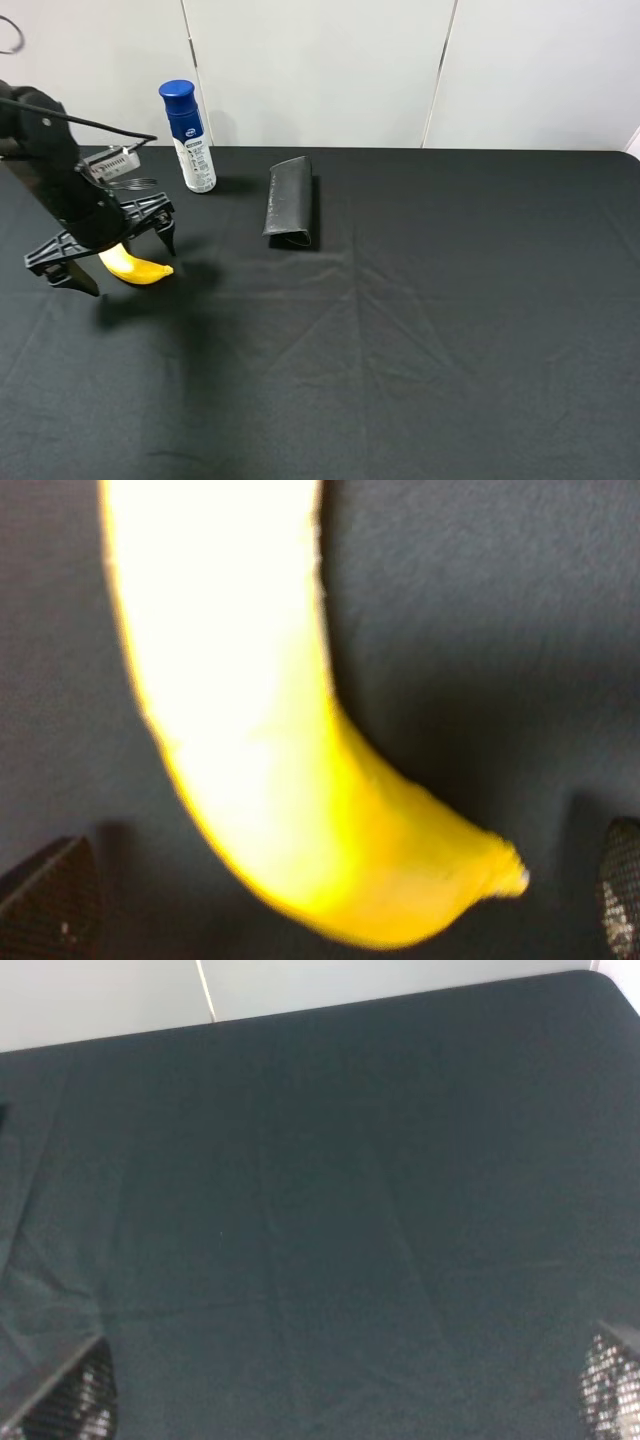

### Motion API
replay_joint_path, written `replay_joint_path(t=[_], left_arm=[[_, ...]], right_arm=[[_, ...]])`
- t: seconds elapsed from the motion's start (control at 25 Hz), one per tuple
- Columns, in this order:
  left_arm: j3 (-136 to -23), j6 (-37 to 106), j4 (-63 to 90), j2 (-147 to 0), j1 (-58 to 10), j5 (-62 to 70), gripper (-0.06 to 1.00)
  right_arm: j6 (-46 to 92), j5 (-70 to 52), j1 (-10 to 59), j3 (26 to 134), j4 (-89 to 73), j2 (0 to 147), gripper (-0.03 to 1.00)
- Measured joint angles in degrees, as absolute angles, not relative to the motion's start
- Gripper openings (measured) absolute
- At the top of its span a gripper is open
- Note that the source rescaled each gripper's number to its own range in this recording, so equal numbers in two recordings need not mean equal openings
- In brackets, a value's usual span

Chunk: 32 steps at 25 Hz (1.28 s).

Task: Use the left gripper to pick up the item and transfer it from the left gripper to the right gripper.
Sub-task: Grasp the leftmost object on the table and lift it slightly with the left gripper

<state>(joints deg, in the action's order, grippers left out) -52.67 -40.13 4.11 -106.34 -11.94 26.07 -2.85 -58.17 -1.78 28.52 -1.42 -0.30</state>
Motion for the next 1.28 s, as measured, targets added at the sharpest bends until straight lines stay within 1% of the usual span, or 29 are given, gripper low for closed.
replay_joint_path(t=[0.36, 0.48, 0.56, 0.64, 0.84, 1.0, 1.12, 1.16, 1.28], left_arm=[[-54.7, -45.69, 3.1, -109.6, -12.67, 24.6, 0.98], [-54.76, -48.47, 0.92, -109.6, -12.67, 24.71, 0.96], [-54.76, -49.63, 0.0, -109.6, -12.67, 25.56, 0.91], [-54.76, -50.19, 0.0, -109.6, -12.67, 25.96, 0.83], [-54.76, -50.48, -0.3, -109.6, -12.67, 26.01, 0.54], [-54.76, -50.61, -0.3, -109.6, -12.67, 26.01, 0.27], [-54.76, -50.61, 0.0, -109.6, -12.67, 26.01, 0.01], [-54.76, -50.61, 0.0, -109.6, -12.67, 26.01, 0.0], [-54.76, -50.61, 0.0, -109.6, -12.67, 26.01, 0.0]], right_arm=[[-2.85, -58.17, -1.78, 28.52, -1.42, -0.3, 1.0], [-2.85, -58.17, -1.78, 28.52, -1.42, -0.3, 1.0], [-2.85, -58.17, -1.78, 28.52, -1.42, -0.3, 1.0], [-2.85, -58.17, -1.78, 28.52, -1.42, -0.3, 1.0], [-2.85, -58.17, -1.78, 28.52, -1.42, -0.3, 1.0], [-2.85, -58.17, -1.78, 28.52, -1.42, -0.3, 1.0], [-2.85, -58.17, -1.78, 28.52, -1.42, -0.3, 1.0], [-2.85, -58.17, -1.78, 28.52, -1.42, -0.3, 1.0], [-2.85, -58.17, -1.78, 28.52, -1.42, -0.3, 1.0]])
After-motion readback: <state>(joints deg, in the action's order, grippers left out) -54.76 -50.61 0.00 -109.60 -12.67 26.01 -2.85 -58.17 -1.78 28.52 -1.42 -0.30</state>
